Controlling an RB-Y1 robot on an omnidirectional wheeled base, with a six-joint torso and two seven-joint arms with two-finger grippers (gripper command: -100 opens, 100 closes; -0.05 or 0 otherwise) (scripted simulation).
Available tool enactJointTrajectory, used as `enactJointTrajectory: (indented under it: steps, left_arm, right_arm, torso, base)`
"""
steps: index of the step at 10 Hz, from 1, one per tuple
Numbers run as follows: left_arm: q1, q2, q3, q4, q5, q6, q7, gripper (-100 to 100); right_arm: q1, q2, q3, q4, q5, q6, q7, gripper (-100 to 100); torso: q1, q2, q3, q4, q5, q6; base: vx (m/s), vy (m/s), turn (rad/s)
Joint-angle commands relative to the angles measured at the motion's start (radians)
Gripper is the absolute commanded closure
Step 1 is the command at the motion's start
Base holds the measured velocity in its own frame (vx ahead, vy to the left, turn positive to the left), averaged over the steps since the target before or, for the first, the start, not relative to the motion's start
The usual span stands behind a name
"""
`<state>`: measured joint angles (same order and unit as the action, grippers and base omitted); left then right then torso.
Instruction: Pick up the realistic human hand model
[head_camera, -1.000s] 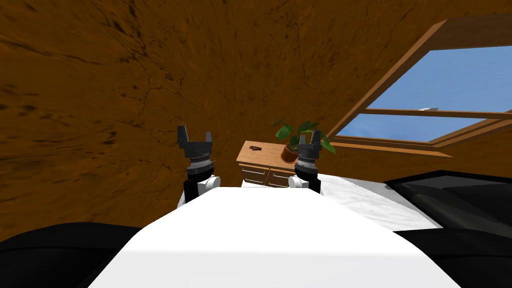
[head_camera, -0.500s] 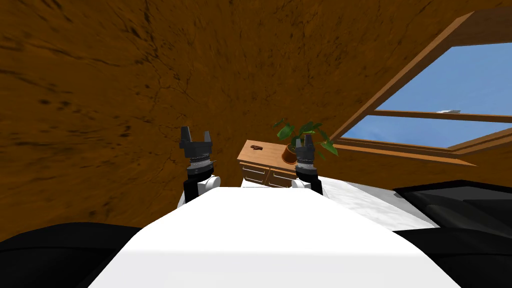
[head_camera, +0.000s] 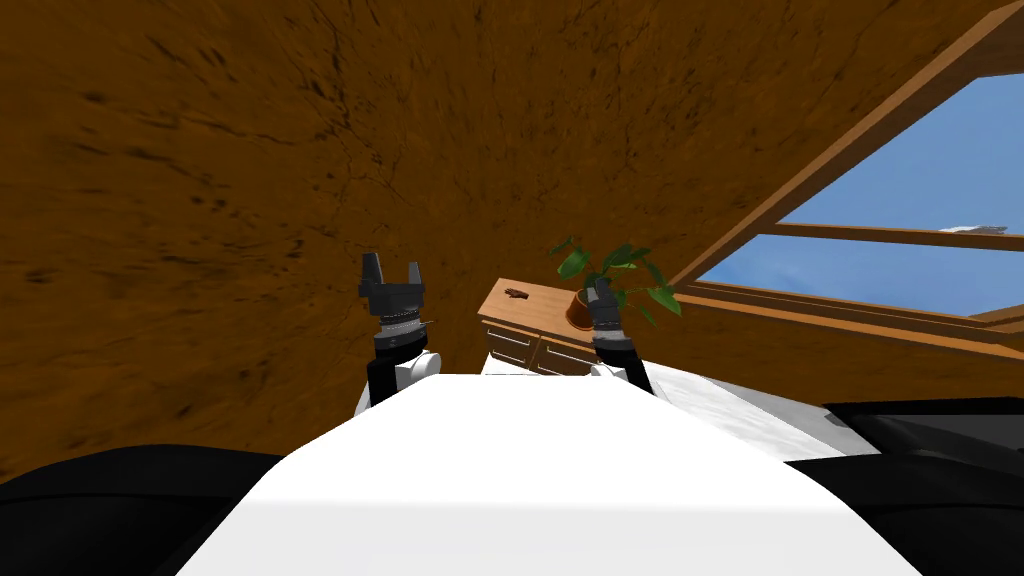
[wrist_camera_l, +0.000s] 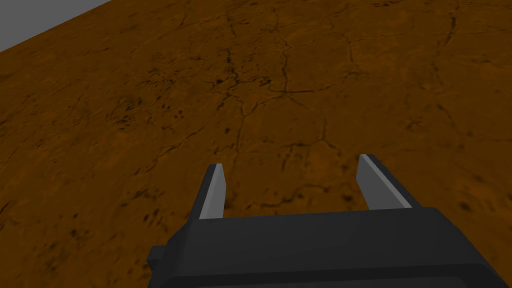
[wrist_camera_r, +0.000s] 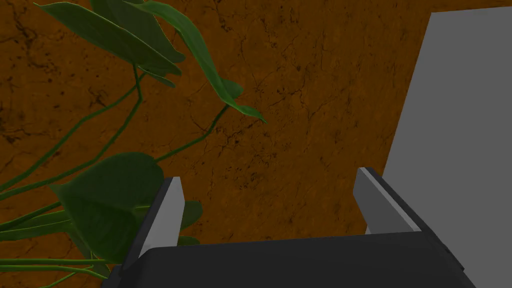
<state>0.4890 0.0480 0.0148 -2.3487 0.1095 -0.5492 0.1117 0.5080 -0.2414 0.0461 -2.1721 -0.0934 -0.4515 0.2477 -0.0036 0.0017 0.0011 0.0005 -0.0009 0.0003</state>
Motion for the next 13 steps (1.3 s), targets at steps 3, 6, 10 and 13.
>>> enactJointTrajectory:
  steps: [3,6,10,13]
  left_arm:
    - [0.0,0.0,0.0,0.0,0.0,0.0,0.0,0]
    - [0.0,0.0,0.0,0.0,0.0,0.0,0.0,0]
    - [0.0,0.0,0.0,0.0,0.0,0.0,0.0,0]
    - [0.0,0.0,0.0,0.0,0.0,0.0,0.0,0]
  right_arm:
    - [0.029,-0.114,-0.01,0.058,-0.03,0.095,0.065,-100]
    - [0.049,-0.198,-0.017,0.101,-0.046,0.163,0.114,-100]
    - [0.07,-0.292,-0.023,0.145,-0.058,0.238,0.168,-100]
    - [0.09,-0.372,-0.029,0.192,-0.066,0.312,0.226,-100]
  torso:
    - [-0.001,0.001,0.0,0.0,0.0,-0.001]
    - [-0.001,0.0,0.0,0.0,0.0,-0.001]
    - [0.001,-0.001,-0.001,0.0,0.0,0.0]
    - [0.0,-0.001,0.0,0.0,0.0,0.001]
  base:
    - [-0.052,-0.056,0.259]
    - [-0.041,-0.052,0.24]
    - [-0.033,-0.033,0.203]
    - [-0.038,-0.03,0.286]
